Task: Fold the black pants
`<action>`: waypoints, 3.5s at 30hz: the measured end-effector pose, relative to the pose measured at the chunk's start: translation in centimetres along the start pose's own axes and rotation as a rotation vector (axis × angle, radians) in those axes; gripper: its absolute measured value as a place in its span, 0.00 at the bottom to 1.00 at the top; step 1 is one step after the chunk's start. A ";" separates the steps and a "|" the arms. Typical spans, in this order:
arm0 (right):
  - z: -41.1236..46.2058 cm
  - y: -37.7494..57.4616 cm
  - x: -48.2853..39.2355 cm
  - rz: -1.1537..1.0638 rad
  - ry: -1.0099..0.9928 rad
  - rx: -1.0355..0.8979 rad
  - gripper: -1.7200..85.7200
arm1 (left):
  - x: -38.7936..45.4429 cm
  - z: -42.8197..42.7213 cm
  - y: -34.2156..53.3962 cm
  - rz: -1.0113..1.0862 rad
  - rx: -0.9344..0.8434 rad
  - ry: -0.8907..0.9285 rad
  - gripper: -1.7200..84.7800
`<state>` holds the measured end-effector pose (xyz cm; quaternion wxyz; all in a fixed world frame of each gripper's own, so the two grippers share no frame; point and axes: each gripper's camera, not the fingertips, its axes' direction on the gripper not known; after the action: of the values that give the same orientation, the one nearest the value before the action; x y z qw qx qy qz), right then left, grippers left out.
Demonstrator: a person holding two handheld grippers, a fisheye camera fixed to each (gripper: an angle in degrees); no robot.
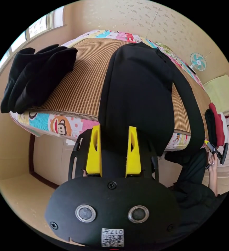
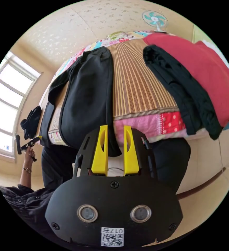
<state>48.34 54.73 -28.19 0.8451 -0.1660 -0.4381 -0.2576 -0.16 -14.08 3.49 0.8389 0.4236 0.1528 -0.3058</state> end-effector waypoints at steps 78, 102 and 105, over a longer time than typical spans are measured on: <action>-17.6 -5.9 2.0 -0.621 -0.555 -0.362 0.12 | 20.1 0.9 8.6 0.334 -0.300 0.811 0.05; 3.1 -33.0 -36.5 -0.372 -0.229 0.285 0.06 | -16.6 -3.8 12.2 -0.197 0.074 1.221 0.04; 8.3 -32.1 -42.7 -0.443 -0.246 0.082 0.07 | -22.3 -3.4 14.1 -0.380 0.078 1.047 0.05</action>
<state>3.61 45.21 -57.01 0.7143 -0.0617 -0.5733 -0.3966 -8.14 3.61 21.69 0.5647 0.5148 0.6112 -0.2061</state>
